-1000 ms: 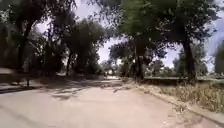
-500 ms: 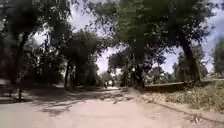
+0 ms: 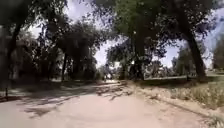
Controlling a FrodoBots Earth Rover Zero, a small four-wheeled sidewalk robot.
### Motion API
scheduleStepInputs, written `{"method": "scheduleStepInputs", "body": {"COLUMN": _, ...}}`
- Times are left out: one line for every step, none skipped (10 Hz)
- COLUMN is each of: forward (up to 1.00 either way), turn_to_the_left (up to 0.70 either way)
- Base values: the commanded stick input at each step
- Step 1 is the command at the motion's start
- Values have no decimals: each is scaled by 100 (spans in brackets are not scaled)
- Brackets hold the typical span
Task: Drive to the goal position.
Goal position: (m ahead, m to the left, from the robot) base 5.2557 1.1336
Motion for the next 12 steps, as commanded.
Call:
{"method": "scheduleStepInputs", "body": {"forward": 70, "turn_to_the_left": -1}}
{"method": "scheduleStepInputs", "body": {"forward": 70, "turn_to_the_left": -1}}
{"method": "scheduleStepInputs", "body": {"forward": 70, "turn_to_the_left": -1}}
{"method": "scheduleStepInputs", "body": {"forward": 70, "turn_to_the_left": -1}}
{"method": "scheduleStepInputs", "body": {"forward": 70, "turn_to_the_left": 4}}
{"method": "scheduleStepInputs", "body": {"forward": 70, "turn_to_the_left": 18}}
{"method": "scheduleStepInputs", "body": {"forward": 70, "turn_to_the_left": 32}}
{"method": "scheduleStepInputs", "body": {"forward": 70, "turn_to_the_left": 34}}
{"method": "scheduleStepInputs", "body": {"forward": 70, "turn_to_the_left": 34}}
{"method": "scheduleStepInputs", "body": {"forward": 70, "turn_to_the_left": 34}}
{"method": "scheduleStepInputs", "body": {"forward": 70, "turn_to_the_left": 34}}
{"method": "scheduleStepInputs", "body": {"forward": 70, "turn_to_the_left": 34}}
